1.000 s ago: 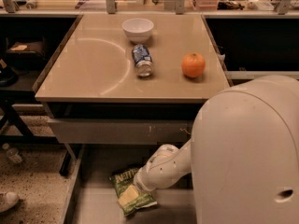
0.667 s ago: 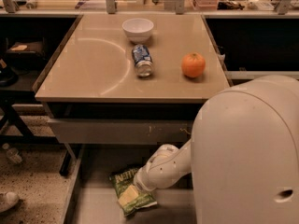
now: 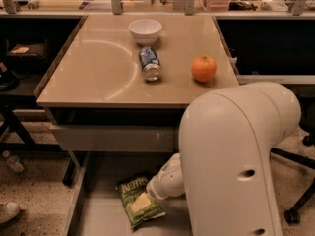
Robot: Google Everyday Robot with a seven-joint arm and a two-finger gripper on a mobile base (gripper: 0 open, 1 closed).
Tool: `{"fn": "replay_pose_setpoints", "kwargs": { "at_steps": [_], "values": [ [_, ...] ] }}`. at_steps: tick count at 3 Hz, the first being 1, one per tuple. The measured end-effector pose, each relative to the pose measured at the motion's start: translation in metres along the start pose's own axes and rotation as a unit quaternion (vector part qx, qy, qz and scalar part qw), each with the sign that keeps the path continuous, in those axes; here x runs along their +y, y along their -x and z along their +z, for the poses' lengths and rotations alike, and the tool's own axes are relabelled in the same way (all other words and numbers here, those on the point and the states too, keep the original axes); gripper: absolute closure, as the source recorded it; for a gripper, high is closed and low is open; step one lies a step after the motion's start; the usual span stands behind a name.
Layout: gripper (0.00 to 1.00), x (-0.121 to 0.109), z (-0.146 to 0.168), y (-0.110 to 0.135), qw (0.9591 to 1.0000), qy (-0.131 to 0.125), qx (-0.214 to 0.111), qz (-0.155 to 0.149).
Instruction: Pick green jalapeno chip bag from middle drawer and place on counter
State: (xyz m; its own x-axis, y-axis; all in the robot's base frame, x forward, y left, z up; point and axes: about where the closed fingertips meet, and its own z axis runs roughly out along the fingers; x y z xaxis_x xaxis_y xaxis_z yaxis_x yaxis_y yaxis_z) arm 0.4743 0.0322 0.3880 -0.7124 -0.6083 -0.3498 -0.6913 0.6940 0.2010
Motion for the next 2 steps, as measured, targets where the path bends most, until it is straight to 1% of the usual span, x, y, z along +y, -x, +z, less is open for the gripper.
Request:
{"fn": "replay_pose_setpoints", "kwargs": {
  "at_steps": [1,2],
  "values": [
    [0.00,-0.0107,0.0147,-0.0134,0.9996,-0.003,0.013,0.026],
    [0.00,-0.0121,0.0155,-0.0149,0.9995,-0.004,0.014,0.027]
  ]
}}
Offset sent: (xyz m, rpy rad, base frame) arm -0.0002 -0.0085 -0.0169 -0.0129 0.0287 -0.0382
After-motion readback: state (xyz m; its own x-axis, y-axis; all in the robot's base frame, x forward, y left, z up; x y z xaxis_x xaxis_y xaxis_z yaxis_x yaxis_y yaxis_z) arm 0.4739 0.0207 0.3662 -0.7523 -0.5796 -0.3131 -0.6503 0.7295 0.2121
